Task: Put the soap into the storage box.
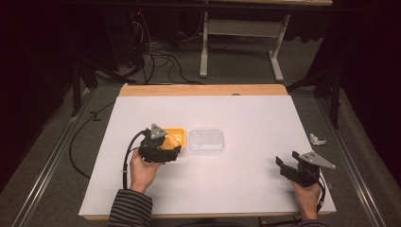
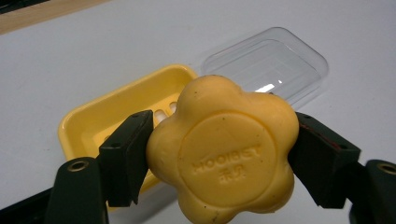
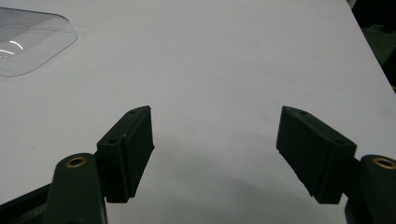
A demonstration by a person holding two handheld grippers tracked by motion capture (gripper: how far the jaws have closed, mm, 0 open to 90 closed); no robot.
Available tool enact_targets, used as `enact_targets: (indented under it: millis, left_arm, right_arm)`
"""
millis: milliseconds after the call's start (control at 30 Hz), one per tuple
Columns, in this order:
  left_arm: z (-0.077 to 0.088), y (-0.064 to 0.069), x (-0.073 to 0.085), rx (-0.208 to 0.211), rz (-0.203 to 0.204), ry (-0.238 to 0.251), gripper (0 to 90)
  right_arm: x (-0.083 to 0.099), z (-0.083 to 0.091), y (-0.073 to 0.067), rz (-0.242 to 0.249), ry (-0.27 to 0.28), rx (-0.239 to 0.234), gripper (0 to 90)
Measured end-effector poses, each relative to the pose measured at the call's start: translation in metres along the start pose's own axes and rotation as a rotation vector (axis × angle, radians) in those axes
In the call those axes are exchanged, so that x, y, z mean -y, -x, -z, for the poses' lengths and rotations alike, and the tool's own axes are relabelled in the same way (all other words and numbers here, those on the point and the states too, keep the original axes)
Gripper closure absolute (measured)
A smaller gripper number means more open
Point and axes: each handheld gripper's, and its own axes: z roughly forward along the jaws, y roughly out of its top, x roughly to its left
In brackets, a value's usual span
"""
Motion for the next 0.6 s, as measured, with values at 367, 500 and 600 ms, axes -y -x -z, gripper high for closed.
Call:
enact_targets:
  millis: [367, 500, 600]
  left_arm:
    - [0.0, -0.009, -0.002, -0.043, 0.026, 0.009, 27.5]
    - [-0.001, -0.013, -0.006, -0.059, 0.022, 0.002, 27.6]
    - [-0.001, -0.015, -0.009, -0.061, 0.026, -0.005, 27.6]
  right_arm:
    - [0.0, 0.0, 0.0, 0.0, 0.001, -0.002, 27.6]
    - [0.0, 0.0, 0.0, 0.001, 0.003, 0.0, 27.7]
    - [0.0, 0.0, 0.0, 0.002, 0.002, -0.001, 27.6]
